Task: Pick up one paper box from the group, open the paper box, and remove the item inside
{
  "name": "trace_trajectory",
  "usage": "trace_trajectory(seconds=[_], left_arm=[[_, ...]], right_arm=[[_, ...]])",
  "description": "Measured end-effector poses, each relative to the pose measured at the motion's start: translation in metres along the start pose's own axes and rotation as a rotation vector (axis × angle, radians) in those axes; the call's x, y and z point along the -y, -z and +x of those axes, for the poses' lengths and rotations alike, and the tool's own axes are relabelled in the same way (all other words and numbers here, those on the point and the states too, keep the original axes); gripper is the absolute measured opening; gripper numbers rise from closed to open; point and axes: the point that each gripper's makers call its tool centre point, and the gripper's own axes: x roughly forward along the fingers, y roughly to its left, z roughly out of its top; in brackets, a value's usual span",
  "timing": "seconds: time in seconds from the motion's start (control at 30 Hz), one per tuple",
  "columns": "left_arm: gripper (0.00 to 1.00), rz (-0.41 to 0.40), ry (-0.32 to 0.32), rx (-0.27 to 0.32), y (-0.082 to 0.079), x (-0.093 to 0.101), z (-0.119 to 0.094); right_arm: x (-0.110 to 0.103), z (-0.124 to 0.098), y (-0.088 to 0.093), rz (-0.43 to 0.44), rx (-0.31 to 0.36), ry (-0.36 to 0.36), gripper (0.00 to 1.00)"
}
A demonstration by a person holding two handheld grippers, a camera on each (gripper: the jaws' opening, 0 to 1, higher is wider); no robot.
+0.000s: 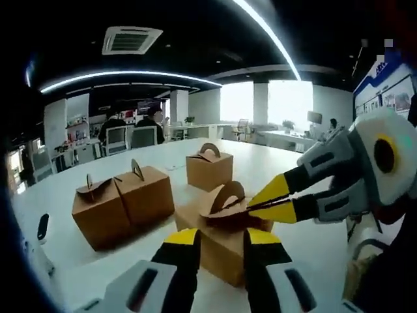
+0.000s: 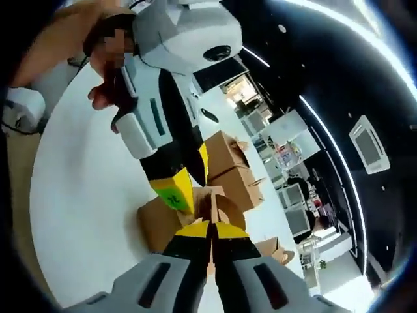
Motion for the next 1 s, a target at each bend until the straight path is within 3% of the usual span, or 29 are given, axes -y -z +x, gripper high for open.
trace_trajectory(seconds=[0.13, 0.33, 0.43, 0.57, 0.67, 0.83, 0.9, 0.97, 1.0], left_arm=[[0.27, -0.004, -0.003, 0.000, 0.000, -0.001, 0.000], [0.27, 0.007, -0.010, -0.005, -0.001, -0.001, 0.001], [0.27, 0.000, -0.015, -0.013, -0.001, -0.001, 0.001], [0.27, 0.008, -0.015, -0.019, -0.001, -0.001, 0.001], [0.27, 0.019, -0.020, -0.022, -0.001, -0.001, 0.001], [0.26, 0.021, -0.021, -0.020, -0.001, -0.001, 0.000], [0.26, 0.019, -0.021, -0.020, 0.000, 0.000, 0.000], [0.26, 0.019, -0.021, -0.022, 0.000, 0.000, 0.000], [0.26, 0.020, -0.022, -0.023, 0.000, 0.000, 0.000]], right_arm=[[0.003, -0.003, -0.001, 0.116, 0.064, 0.014, 0.02], [0.021, -0.015, 0.004, 0.368, 0.180, 0.088, 0.02], [0.029, -0.022, 0.008, 0.552, 0.241, 0.107, 0.02], [0.039, -0.032, 0.019, 0.681, 0.279, 0.139, 0.02], [0.048, -0.033, 0.032, 0.851, 0.322, 0.153, 0.02], [0.054, -0.040, 0.059, 1.219, 0.368, 0.179, 0.02], [0.054, -0.041, 0.069, 1.301, 0.364, 0.182, 0.02], [0.053, -0.040, 0.076, 1.282, 0.359, 0.193, 0.02], [0.052, -0.040, 0.079, 1.314, 0.362, 0.196, 0.02]])
